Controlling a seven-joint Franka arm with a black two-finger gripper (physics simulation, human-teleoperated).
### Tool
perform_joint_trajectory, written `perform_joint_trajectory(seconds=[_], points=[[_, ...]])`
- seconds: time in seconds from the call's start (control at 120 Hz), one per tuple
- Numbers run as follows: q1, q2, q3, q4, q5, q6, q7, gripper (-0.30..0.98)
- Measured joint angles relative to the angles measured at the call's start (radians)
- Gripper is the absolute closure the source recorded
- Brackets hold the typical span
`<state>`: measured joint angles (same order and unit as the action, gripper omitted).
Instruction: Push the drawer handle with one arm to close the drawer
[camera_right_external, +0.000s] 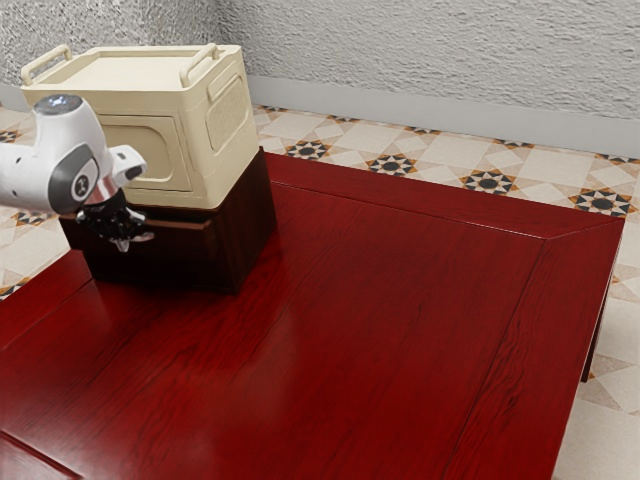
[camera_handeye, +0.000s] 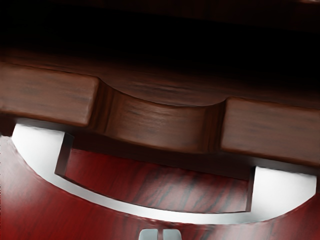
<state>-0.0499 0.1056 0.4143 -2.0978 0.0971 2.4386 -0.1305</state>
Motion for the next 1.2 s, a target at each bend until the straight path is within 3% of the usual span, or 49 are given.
perform_joint_trajectory(seconds=[0.958,1.025,1.125,1.2], points=[[0.018,0.076,-0.017,0.067,-0.018,0.091,0.094,0.79],[-0.008,-0.026,-0.015,0.004,-0.025,0.072,0.098,0.68],[-0.133,-0.329,-0.002,-0.09,-0.027,-0.096,0.08,0.45],[-0.212,-0.449,-0.05,0.022,-0.026,-0.287,0.067,0.32]])
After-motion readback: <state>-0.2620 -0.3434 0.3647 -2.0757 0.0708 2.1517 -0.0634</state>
